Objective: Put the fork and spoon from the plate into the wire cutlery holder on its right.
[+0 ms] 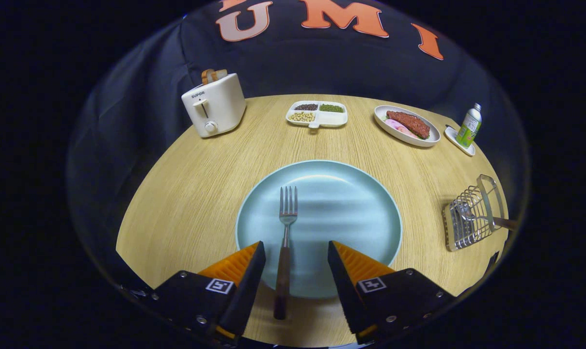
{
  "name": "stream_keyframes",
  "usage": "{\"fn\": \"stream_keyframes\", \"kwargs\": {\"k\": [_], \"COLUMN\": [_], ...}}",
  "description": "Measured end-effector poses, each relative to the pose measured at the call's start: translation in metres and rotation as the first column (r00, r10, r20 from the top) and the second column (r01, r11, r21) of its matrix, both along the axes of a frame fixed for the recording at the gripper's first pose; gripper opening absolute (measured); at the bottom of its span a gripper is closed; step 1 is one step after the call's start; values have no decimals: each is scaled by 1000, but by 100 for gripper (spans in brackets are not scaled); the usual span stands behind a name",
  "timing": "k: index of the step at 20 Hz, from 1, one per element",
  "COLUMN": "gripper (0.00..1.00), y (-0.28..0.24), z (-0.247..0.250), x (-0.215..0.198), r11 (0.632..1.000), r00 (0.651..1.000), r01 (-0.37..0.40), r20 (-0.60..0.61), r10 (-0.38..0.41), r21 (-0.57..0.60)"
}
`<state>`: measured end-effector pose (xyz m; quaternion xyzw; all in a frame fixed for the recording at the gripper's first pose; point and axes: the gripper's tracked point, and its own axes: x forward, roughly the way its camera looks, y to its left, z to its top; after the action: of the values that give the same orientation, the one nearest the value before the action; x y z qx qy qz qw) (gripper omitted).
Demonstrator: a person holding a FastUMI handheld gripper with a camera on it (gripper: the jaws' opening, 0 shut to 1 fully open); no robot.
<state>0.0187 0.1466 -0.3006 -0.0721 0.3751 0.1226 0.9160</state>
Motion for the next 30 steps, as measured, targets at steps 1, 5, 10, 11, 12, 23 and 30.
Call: {"fn": "stream_keyframes", "kwargs": {"k": [1,5,10,11,12,23,30], "gripper": [70,40,23,14,12,6,6], "y": [1,7,9,9,9,-27,-87], "z": [-3,-14,-19,-21,-20,20,78], "x": [0,-1,-3,-3,-3,0,9], "r11": [1000,1000,1000,1000,1000,998,994], "r00": [1000,1000,999,999,999,997,992], "r01": [-3,-21,-19,-19,-17,50,104], "r20": [-1,-12,-32,-33,-35,-63,-75], "r10": [3,21,18,18,17,-47,-102], "r21": [-7,-21,-21,-19,-16,46,25]}}
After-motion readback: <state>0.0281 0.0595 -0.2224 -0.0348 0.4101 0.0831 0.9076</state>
